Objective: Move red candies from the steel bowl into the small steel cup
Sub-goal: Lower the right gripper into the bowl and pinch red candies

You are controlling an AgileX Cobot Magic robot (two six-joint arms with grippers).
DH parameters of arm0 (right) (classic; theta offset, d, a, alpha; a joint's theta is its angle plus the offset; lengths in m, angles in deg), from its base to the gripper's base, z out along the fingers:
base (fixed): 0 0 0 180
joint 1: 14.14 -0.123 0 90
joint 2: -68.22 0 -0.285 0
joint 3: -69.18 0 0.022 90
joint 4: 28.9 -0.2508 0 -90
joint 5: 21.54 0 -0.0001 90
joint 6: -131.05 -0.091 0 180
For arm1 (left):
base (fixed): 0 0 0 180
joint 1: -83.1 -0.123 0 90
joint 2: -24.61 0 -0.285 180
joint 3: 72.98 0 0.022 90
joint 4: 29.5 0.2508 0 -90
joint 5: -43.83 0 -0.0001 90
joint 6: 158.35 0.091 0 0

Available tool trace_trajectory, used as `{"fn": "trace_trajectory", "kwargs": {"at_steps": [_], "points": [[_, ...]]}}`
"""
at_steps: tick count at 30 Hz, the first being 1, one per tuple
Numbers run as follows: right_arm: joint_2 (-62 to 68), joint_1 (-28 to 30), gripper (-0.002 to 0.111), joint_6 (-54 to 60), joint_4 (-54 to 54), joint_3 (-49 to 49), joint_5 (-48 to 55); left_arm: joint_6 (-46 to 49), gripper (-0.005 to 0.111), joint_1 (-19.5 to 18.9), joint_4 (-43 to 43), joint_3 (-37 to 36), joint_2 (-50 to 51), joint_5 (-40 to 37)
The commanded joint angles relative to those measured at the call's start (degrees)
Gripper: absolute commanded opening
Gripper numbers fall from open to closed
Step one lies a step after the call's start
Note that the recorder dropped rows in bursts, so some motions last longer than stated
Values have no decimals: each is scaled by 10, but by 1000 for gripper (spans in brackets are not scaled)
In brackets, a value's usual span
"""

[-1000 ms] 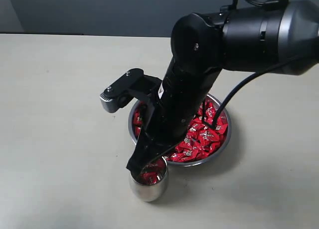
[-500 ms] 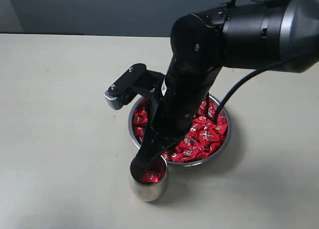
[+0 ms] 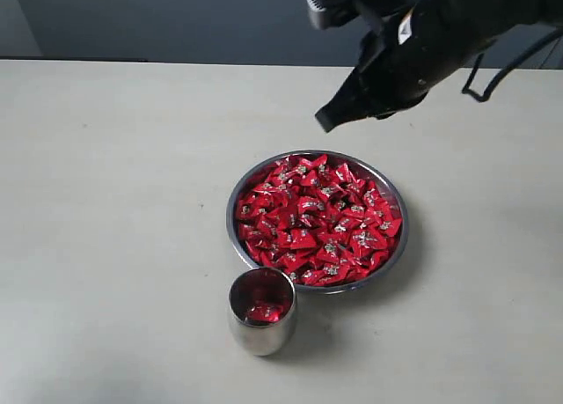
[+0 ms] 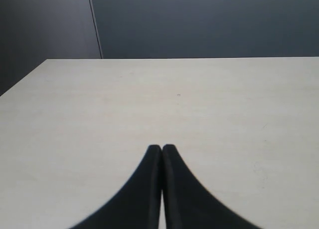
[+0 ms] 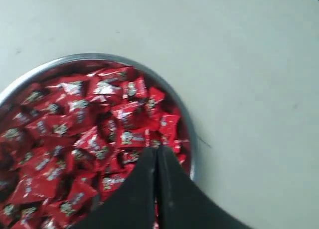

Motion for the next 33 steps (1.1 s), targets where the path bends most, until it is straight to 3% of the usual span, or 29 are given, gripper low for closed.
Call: {"fn": "trace_trajectory", "kwargs": {"at_steps": [1,11,33], "points": [[16,52,-1,13,-40,-3,-32,-1,0,-1,1,-2,-3,1],[122,57,-1,195,-222,-3,1,-1,0,-1,1,-2,-3,1],[183,57,-1,149,-210,-75,34,-1,0,-1,1,-2,-3,1]]}}
